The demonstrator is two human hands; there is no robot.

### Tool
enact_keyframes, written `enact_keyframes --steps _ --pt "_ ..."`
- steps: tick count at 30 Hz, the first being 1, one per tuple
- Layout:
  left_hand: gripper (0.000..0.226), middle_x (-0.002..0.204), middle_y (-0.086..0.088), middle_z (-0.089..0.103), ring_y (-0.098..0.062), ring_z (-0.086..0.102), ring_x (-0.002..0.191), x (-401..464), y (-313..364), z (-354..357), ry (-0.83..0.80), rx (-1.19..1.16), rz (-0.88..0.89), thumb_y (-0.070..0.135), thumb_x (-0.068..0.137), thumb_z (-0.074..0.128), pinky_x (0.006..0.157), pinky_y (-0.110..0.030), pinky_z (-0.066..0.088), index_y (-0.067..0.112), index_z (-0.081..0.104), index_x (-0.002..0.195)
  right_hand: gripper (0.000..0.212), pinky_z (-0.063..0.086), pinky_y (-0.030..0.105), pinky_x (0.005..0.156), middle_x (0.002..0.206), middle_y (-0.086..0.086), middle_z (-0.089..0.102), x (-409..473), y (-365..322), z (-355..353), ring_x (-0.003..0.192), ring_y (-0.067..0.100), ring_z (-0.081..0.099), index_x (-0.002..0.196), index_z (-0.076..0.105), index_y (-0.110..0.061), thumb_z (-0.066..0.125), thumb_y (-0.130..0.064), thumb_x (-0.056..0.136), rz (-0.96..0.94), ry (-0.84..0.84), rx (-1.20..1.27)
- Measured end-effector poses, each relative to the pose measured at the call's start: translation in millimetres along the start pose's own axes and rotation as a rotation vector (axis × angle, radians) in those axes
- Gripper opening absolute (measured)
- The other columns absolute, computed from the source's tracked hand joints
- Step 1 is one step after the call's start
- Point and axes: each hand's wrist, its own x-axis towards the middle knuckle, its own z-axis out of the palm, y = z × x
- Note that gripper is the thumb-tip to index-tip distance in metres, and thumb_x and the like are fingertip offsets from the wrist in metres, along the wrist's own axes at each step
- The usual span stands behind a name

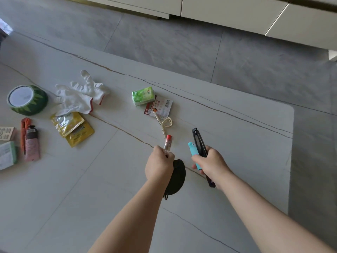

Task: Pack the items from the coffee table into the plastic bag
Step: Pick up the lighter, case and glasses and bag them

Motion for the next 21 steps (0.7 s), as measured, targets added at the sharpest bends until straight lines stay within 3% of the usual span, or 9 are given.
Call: enact_keyframes --steps 3,5,8,11,15,18,21 --pt "0.018 0.074 0.003 0.046 -0.013 0.044 0.065 -23 -14 -25 -0.056 -0.063 0.016 0.033 0.097 0.043 0.061 -0.029 0.037 0.015 0.045 0.098 0.017 0.052 0.020 0.063 0.094 0.004 0.065 -31 -14 2 0.084 0.013 0.067 0.105 0.051 -0.016 0.058 -0.017 0.090 0.014 -0.105 0.075" --pt "0.019 0.078 0.001 0.048 -0.013 0.044 0.066 -42 -19 -48 -0.068 -0.129 -0.007 0.033 0.098 0.041 0.062 -0.028 0.037 0.015 0.045 0.099 0.017 0.054 0.022 0.067 0.095 0.004 0.065 -56 -27 4 0.091 0.015 0.067 0.104 0.052 -0.018 0.060 -0.018 0.090 0.005 -0.159 0.107" --pt "0.026 0.084 -0.003 0.052 -0.018 0.050 0.078 -81 -27 -90 -0.045 -0.282 -0.039 0.038 0.099 0.041 0.066 -0.028 0.038 0.013 0.049 0.100 0.013 0.053 0.022 0.064 0.096 0.005 0.065 -100 -51 13 0.085 0.012 0.066 0.096 0.053 -0.023 0.061 -0.017 0.089 -0.031 -0.228 0.095" --pt "0.035 0.076 -0.003 0.052 -0.021 0.052 0.078 -124 -44 -135 -0.012 -0.439 -0.082 0.042 0.098 0.042 0.069 -0.032 0.039 0.010 0.056 0.096 0.016 0.052 0.021 0.062 0.096 0.004 0.063 -150 -74 25 0.083 0.013 0.065 0.100 0.054 -0.021 0.063 -0.016 0.088 -0.076 -0.288 0.056" --pt "0.036 0.073 -0.003 0.053 -0.021 0.051 0.073 -190 -88 -195 0.093 -0.604 -0.165 0.042 0.096 0.046 0.067 -0.032 0.039 0.010 0.058 0.087 0.026 0.052 0.023 0.064 0.105 0.007 0.063 -220 -101 46 0.091 0.019 0.065 0.106 0.053 -0.019 0.067 -0.014 0.085 -0.143 -0.407 0.026" --pt "0.038 0.065 0.000 0.045 -0.016 0.042 0.061 -242 -135 -235 0.213 -0.737 -0.229 0.041 0.095 0.050 0.058 -0.028 0.032 0.013 0.050 0.070 0.026 0.053 0.024 0.067 0.101 0.006 0.062 -271 -121 70 0.088 0.019 0.063 0.106 0.053 -0.017 0.067 -0.012 0.085 -0.194 -0.493 -0.051" --pt "0.036 0.075 -0.003 0.054 -0.017 0.049 0.070 -295 -184 -272 0.310 -0.866 -0.298 0.042 0.093 0.052 0.069 -0.029 0.038 0.009 0.060 0.081 0.023 0.052 0.024 0.065 0.097 0.006 0.062 -320 -138 101 0.084 0.017 0.062 0.104 0.054 -0.017 0.066 -0.011 0.086 -0.237 -0.585 -0.123"
